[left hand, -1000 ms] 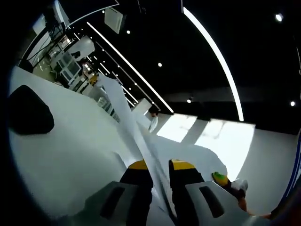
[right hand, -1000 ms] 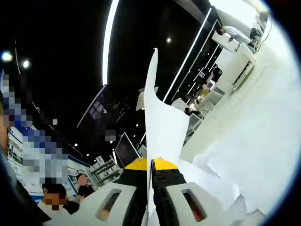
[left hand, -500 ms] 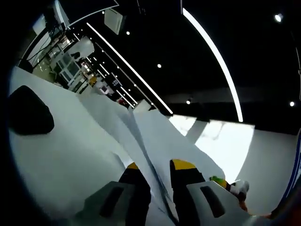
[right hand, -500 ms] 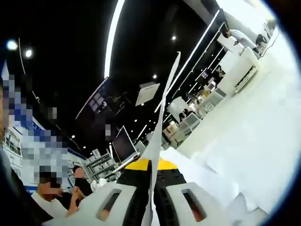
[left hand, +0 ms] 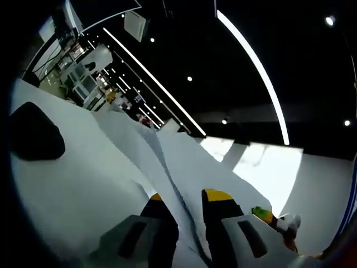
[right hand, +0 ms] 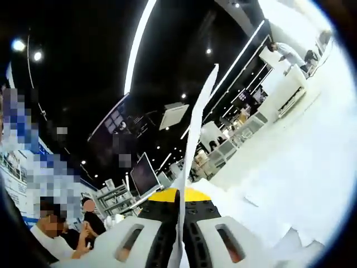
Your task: Organize the stack of printing papers by aligning and flattening the scattered papers on the table
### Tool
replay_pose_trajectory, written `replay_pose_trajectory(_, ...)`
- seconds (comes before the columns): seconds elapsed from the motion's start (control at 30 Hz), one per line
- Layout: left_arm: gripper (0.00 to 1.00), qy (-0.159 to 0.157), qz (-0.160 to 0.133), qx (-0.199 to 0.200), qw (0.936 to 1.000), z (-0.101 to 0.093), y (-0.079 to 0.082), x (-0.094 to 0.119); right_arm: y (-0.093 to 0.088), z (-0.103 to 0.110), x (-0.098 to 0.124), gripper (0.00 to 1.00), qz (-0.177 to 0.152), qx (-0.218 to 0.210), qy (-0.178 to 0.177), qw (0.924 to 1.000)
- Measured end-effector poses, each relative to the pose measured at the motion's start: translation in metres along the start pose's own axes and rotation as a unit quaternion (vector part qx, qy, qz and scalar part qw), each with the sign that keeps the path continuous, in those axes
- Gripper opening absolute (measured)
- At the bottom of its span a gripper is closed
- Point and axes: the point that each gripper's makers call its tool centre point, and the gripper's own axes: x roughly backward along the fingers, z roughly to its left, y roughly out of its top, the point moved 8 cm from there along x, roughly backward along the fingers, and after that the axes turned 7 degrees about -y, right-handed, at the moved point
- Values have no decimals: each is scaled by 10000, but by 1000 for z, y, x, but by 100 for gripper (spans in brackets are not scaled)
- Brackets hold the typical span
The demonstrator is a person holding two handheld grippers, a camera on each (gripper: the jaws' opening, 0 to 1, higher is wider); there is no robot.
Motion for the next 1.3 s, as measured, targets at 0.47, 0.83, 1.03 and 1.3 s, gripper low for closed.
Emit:
replay_pose_trajectory(0.47,20,9,-48,29,10000,1,3,3,-21,22,1,0,150,167,62,9997)
replay_pose_trajectory(0.83,20,22,-45,8,10000,1,3,3,-30,30,2,0,71,622,-5,9980)
replay_pose_trajectory(1.03,17,72,55,-122,9999,1,2,2,-31,31,2,0,76,679,3,9977)
replay_pose_trajectory(1.3,12,76,44,-78,9999,4,3,3,-33,31,1,0,143,797,32,9967)
